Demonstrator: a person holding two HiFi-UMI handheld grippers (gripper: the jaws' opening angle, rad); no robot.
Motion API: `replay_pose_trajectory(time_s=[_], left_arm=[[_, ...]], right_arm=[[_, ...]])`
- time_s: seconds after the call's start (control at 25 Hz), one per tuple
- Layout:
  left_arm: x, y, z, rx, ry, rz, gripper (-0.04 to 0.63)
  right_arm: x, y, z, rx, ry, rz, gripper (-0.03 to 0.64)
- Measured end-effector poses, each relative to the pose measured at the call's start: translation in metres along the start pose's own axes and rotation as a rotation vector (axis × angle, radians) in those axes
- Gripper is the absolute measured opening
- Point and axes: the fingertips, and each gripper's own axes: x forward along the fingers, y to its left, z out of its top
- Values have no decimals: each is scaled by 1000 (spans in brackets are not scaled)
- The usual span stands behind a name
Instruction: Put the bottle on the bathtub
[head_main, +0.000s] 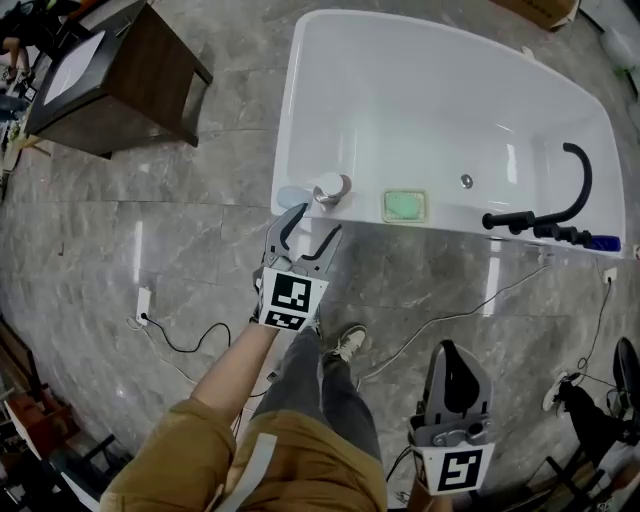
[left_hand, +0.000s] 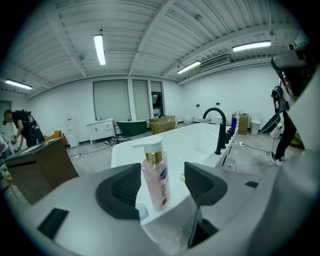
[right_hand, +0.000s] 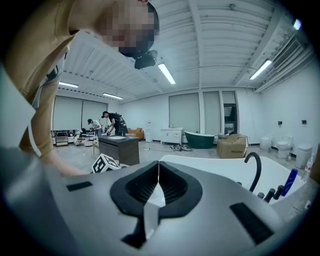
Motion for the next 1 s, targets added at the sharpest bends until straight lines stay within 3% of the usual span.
replay_pose_trajectory(time_s=[0.28,0.84,1.0], left_arm=[[-20,-6,36,-27,27,27,240],[-73,-7,97,-18,10,94,9],[-90,-10,122,-18,-18,88,8]], right_arm=[[-29,0,45,-46,-61,6,6],[-64,9,84,-69,-115,49,6],[-70,8,92,-78,-124,54,6]])
